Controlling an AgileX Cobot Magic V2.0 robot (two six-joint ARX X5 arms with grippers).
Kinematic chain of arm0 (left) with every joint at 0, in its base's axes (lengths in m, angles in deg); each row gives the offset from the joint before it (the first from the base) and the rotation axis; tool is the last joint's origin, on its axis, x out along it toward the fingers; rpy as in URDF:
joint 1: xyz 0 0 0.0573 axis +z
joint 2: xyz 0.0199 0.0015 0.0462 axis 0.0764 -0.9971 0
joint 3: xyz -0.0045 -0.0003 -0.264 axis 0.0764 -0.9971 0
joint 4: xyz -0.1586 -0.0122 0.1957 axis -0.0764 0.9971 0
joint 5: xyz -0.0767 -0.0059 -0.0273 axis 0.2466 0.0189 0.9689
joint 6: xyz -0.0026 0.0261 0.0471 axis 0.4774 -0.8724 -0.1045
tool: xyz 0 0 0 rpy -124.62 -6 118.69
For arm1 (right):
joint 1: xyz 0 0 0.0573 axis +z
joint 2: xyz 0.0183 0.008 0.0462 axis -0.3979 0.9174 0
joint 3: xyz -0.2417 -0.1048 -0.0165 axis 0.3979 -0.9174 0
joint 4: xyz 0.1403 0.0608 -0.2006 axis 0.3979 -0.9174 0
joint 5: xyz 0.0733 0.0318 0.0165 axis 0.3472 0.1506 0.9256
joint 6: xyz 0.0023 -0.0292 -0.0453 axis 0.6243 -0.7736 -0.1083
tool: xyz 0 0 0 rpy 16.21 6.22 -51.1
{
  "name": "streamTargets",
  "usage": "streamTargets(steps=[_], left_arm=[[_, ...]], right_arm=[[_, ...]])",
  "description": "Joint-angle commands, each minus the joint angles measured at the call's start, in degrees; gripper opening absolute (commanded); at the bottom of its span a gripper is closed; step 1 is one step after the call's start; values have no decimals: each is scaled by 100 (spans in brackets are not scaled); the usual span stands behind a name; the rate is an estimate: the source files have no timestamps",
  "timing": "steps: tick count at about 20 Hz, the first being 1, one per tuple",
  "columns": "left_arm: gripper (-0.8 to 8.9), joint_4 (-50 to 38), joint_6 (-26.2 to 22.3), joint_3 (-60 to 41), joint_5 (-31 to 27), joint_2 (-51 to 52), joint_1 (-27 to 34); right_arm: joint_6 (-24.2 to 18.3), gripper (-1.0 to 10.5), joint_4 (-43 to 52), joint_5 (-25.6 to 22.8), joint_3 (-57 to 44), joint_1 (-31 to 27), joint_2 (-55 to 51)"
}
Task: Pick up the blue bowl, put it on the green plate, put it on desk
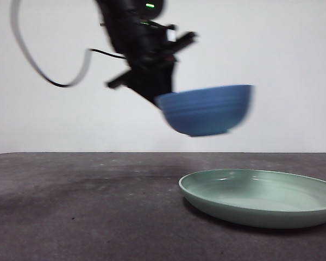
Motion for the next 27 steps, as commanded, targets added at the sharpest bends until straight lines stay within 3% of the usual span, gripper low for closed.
streamTargets(steps=[1,5,14,15,18,19,25,27], left_arm=[[15,260,-22,774,-15,-697,-313],[15,671,-92,1554,-15,-1556,-586],[39,621,-149,1556,-15,-2017,-612],[87,605,-149,1576,-15,-2017,-612],[356,702,-138,1814,-15,-2015,-568],[395,793,-133,1941,-15,-2015,-560],[415,2669,-584,3324,-11,-1897,-428],[415,2793,-581,3375,-9,-1523,-310]], right_arm=[[-17,514,-160,-170,111,-9,-186],[2,513,-319,-199,111,-7,-424],[0,514,-297,-199,111,-7,-448],[0,514,-284,-199,111,-7,-448],[0,514,-264,-199,111,-7,-448],[-2,514,-262,-199,111,-9,-448],[-2,514,-262,-199,111,-7,-448],[-2,514,-260,-199,111,-7,-448]])
